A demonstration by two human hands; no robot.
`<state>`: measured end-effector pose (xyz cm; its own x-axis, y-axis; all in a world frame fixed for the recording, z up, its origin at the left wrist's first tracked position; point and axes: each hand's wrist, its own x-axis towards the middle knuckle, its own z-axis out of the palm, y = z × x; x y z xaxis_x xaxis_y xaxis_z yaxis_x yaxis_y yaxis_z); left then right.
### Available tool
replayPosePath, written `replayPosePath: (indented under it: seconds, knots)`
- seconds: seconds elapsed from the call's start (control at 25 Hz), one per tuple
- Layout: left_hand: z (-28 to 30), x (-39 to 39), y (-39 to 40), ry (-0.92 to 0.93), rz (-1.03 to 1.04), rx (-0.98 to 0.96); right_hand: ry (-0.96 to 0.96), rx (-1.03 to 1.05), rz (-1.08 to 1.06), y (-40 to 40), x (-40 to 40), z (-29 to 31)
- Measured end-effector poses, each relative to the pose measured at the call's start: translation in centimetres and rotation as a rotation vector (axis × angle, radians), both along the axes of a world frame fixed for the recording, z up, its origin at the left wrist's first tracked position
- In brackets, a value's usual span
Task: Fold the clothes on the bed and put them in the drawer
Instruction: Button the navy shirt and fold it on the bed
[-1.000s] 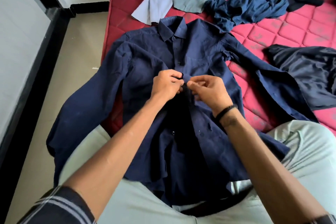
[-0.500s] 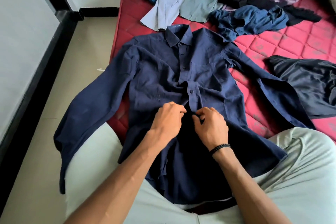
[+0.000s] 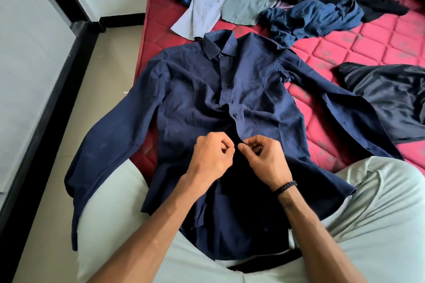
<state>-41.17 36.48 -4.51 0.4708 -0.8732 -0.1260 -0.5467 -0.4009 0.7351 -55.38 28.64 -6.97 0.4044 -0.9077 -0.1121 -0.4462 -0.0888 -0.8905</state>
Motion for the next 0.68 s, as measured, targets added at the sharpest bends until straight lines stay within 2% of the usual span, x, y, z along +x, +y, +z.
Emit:
replayPosePath:
  seconds: [0.08, 0.2, 0.36, 0.52, 0.68]
  knots:
    - [0.40, -0.41, -0.04, 0.231, 0.086, 0.033, -0.005, -0.008, -0.031, 0.38, 0.30, 0.19]
    - [0.78, -0.32, -0.28, 0.350, 0.135, 0.031, -0.008, 0.021, -0.117, 0.45, 0.10, 0.40]
    - [0.50, -0.61, -0.17, 0.416, 0.148, 0.038, 0.045, 0.150, -0.182, 0.31, -0.53, 0.33]
    - [0.02, -0.78, -0.21, 0.438, 0.190, 0.054, -0.066, 0.297, -0.127, 0.65, -0.43, 0.44]
    - [-0.18, -0.72, -0.17, 0.510, 0.215, 0.049, -0.157, 0.353, -0.033, 0.74, -0.19, 0.67]
